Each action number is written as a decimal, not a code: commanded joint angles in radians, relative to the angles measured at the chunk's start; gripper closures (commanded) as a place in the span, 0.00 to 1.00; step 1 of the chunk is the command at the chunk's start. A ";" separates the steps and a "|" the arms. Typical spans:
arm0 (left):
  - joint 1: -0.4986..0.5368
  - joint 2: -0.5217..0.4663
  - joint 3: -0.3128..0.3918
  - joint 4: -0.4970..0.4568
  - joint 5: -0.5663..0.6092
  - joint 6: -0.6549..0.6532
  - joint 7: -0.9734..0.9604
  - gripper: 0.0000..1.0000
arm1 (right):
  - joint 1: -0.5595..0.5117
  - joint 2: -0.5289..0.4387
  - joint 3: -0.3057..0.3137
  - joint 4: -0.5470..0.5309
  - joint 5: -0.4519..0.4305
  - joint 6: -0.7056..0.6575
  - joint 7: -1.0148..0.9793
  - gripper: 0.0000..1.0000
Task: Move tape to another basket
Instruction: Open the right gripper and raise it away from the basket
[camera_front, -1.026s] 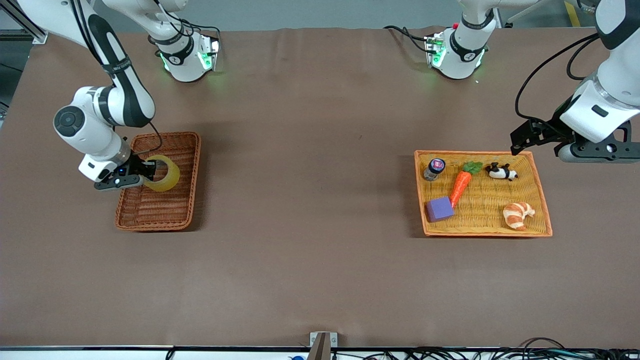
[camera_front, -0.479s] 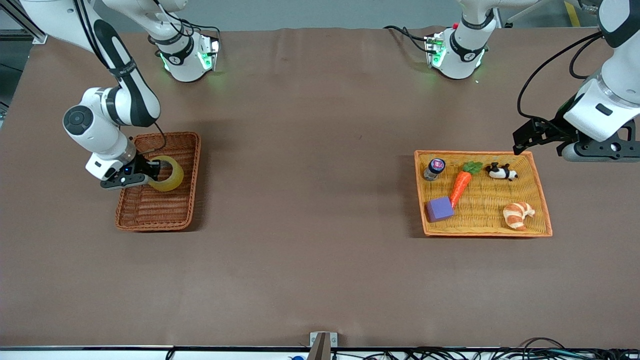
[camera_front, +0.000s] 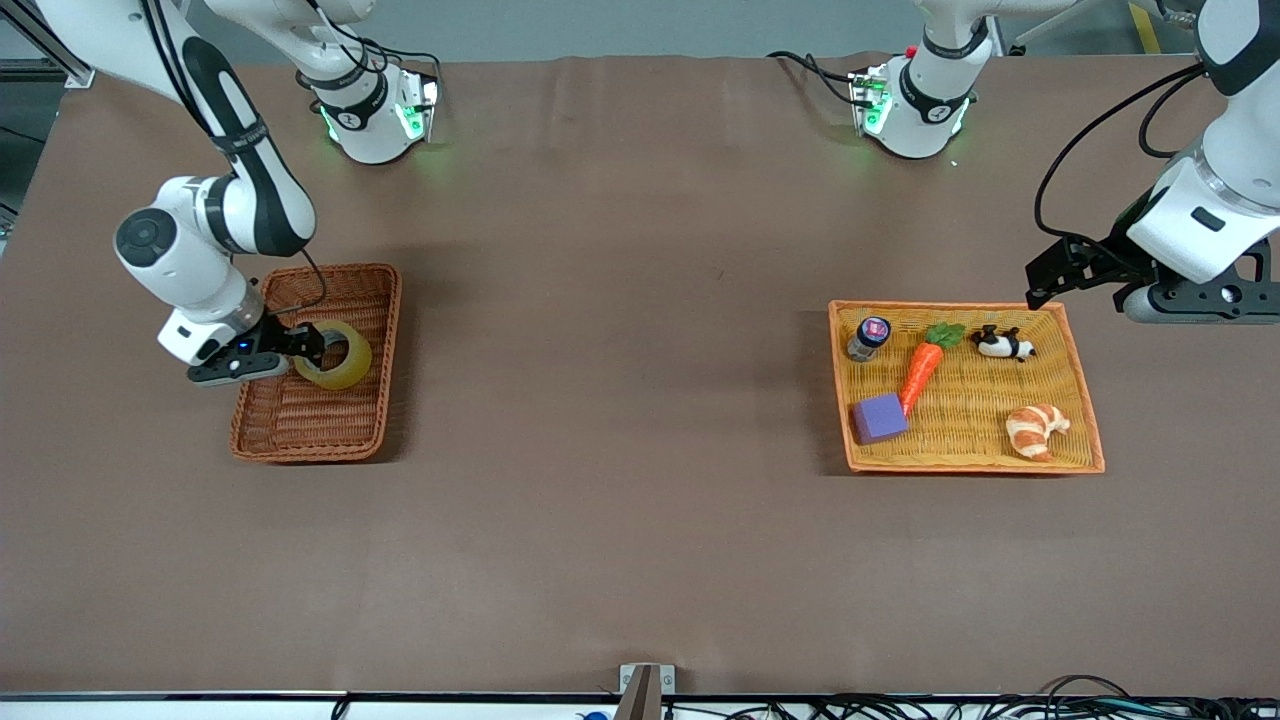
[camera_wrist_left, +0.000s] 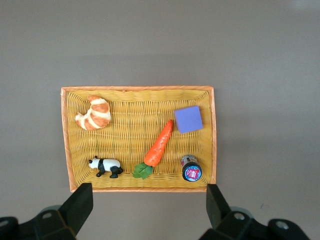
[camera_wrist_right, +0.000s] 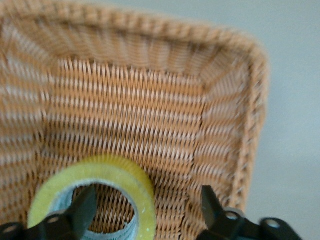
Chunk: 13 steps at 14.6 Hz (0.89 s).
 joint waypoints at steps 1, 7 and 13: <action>0.004 -0.005 -0.001 0.008 0.003 -0.016 0.013 0.00 | -0.013 -0.101 0.016 0.083 -0.001 -0.162 0.033 0.00; 0.005 -0.002 -0.001 0.010 0.003 -0.016 0.013 0.00 | 0.021 -0.122 0.027 0.499 -0.001 -0.717 0.200 0.00; 0.004 -0.002 0.000 0.013 0.005 -0.016 0.013 0.00 | 0.052 -0.119 0.028 0.843 0.008 -1.079 0.265 0.00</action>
